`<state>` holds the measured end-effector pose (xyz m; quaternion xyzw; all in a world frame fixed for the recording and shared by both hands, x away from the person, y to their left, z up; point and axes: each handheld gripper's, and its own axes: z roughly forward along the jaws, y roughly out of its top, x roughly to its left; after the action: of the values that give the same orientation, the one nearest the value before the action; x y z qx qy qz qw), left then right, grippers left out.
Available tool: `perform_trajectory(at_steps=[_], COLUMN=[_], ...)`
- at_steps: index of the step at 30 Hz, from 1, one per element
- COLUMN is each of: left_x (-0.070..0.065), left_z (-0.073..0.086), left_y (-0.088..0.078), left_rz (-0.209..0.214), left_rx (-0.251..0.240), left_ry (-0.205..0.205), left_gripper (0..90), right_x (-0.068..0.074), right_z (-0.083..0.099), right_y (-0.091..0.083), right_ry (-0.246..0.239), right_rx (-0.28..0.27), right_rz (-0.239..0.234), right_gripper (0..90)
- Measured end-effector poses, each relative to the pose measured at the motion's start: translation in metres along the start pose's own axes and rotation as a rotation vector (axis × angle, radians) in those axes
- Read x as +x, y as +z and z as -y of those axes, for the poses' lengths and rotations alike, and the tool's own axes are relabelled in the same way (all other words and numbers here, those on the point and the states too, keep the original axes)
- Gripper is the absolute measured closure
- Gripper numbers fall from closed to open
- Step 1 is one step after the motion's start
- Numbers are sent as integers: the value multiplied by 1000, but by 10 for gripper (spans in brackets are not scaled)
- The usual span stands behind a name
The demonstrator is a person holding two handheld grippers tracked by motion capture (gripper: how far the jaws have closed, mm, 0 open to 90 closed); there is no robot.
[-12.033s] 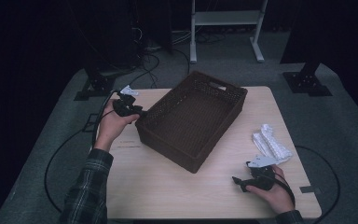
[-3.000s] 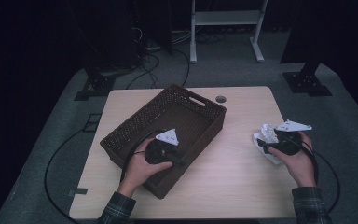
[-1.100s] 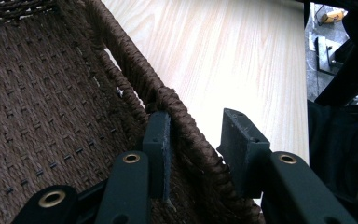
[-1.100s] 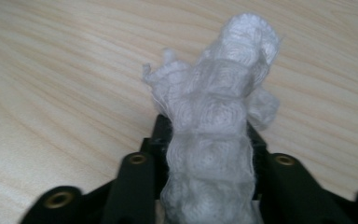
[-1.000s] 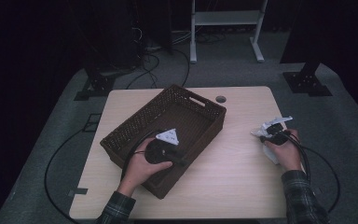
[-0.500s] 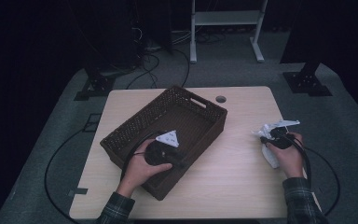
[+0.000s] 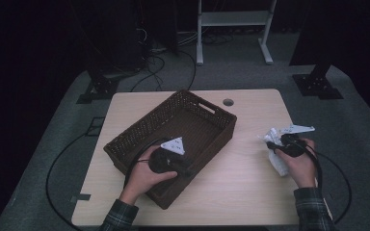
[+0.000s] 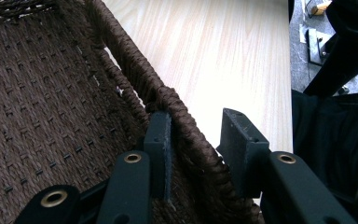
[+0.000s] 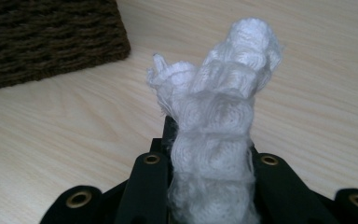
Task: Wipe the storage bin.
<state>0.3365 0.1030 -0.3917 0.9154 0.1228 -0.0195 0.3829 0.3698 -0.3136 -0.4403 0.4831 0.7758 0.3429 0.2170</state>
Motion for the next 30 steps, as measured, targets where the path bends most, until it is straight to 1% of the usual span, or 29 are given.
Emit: perform_trajectory(at_steps=[4,8,10,16,18,21,23,26,30], left_x=[0,1,1,2,2,2,2,3,3], left_z=[0,0,0,0,1,1,1,1,2], left_y=[0,0,0,0,0,0,0,0,0], left_rz=[3,5,6,13,21,20,19,25,29], left_rx=[-1,-2,-1,-2,-2,-3,-4,-1,-8], left_ry=[-3,-5,-4,-11,-17,-18,-18,-19,-22], left_gripper=[636,635,636,637,638,638,638,638,639], right_x=[5,7,10,20,24,27,30,34,39], right_z=[-3,-5,-7,-19,-23,-27,-31,-38,-49], right_y=[-4,-8,-10,-19,-23,-27,-28,-29,-27], right_ry=[-21,-22,-32,-64,-70,-71,-81,-94,-115], right_rx=[-12,-33,-39,-82,-99,-128,-135,-148,-165], right_rz=[-8,-20,-21,-35,-41,-57,-59,-76,-89], right_gripper=[746,746,746,746,747,748,749,750,750])
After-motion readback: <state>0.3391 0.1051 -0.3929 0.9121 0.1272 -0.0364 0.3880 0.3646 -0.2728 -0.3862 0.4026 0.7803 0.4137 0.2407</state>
